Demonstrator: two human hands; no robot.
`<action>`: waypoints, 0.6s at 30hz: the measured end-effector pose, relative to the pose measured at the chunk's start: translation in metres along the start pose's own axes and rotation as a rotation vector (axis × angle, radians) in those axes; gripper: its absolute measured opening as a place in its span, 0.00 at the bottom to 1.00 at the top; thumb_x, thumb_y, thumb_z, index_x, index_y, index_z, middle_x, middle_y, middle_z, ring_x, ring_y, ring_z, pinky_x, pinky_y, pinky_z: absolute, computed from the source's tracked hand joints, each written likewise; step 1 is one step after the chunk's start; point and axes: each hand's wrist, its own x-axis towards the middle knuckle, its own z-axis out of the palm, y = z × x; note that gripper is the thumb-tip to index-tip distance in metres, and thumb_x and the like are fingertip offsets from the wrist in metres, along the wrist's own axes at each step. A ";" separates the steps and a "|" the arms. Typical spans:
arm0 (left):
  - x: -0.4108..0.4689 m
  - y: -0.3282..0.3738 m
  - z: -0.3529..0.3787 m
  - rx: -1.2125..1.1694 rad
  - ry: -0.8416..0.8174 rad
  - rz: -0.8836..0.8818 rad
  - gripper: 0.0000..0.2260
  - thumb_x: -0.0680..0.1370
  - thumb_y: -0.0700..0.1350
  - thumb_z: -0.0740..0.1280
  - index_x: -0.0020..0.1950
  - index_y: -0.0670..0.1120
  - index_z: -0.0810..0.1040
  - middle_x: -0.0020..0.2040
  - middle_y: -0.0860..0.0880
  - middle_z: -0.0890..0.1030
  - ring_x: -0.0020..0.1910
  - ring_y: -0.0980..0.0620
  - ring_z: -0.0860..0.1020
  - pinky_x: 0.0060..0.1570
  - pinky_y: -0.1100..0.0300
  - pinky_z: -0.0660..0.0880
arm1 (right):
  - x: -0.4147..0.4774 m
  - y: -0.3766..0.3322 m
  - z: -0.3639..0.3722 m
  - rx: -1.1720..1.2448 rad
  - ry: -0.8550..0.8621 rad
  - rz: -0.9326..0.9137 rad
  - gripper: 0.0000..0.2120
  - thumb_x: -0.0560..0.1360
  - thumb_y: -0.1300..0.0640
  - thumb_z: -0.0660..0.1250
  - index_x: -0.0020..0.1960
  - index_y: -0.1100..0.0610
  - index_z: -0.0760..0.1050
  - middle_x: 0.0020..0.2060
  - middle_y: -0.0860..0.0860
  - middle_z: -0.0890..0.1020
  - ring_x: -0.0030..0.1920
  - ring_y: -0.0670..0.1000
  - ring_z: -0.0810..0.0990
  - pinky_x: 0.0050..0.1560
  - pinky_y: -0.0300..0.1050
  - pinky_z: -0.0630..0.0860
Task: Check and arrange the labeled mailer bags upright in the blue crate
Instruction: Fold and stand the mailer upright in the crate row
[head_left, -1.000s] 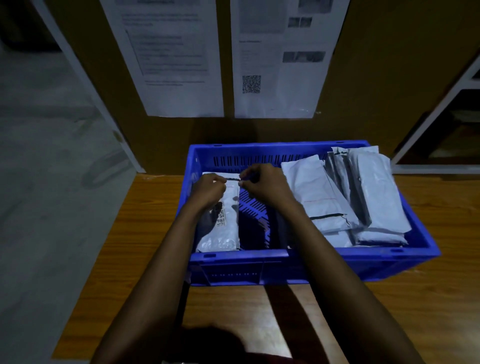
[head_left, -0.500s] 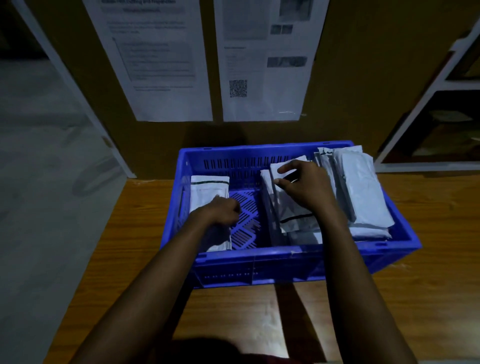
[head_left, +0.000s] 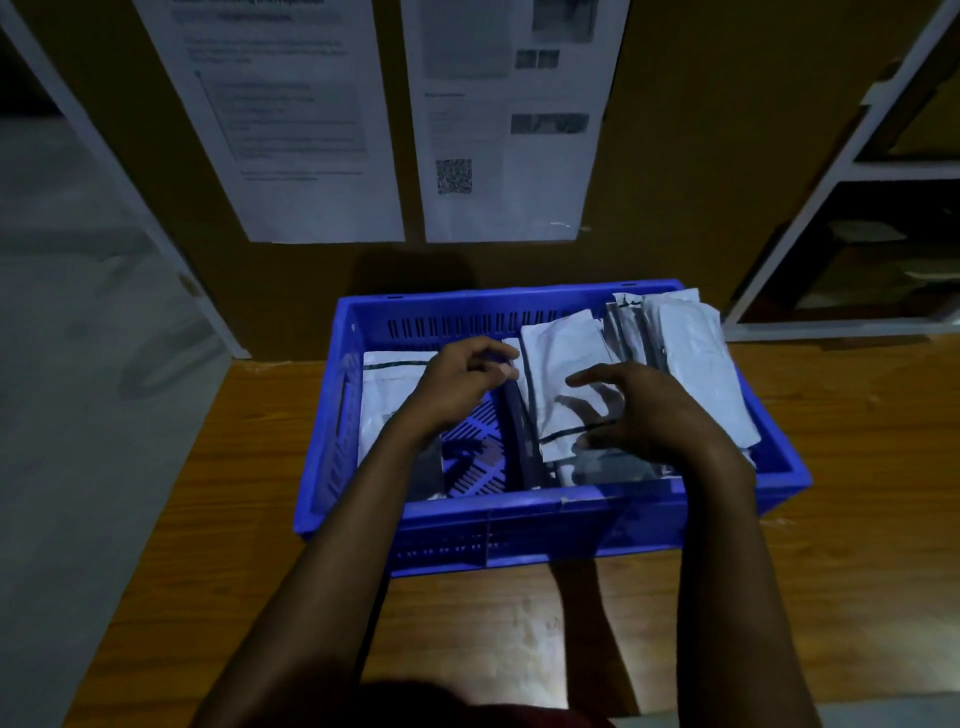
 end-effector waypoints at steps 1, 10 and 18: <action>-0.001 0.001 0.003 -0.014 -0.002 -0.007 0.09 0.81 0.39 0.68 0.61 0.45 0.81 0.53 0.47 0.86 0.52 0.58 0.84 0.42 0.70 0.75 | -0.003 0.002 -0.002 0.011 0.005 0.008 0.35 0.67 0.53 0.83 0.71 0.45 0.76 0.72 0.50 0.75 0.70 0.54 0.75 0.65 0.48 0.72; -0.006 0.004 0.025 -0.009 -0.141 -0.128 0.10 0.81 0.38 0.67 0.62 0.42 0.80 0.55 0.37 0.83 0.50 0.40 0.84 0.51 0.45 0.82 | 0.002 0.003 0.019 0.138 0.245 0.238 0.37 0.69 0.48 0.81 0.74 0.49 0.71 0.67 0.56 0.80 0.66 0.58 0.77 0.64 0.51 0.74; -0.006 0.003 0.027 0.014 -0.058 -0.051 0.13 0.78 0.35 0.70 0.60 0.47 0.80 0.51 0.43 0.84 0.51 0.42 0.83 0.48 0.48 0.80 | -0.002 0.003 0.016 0.458 0.294 0.165 0.42 0.67 0.62 0.81 0.74 0.46 0.65 0.45 0.51 0.81 0.45 0.56 0.83 0.48 0.58 0.84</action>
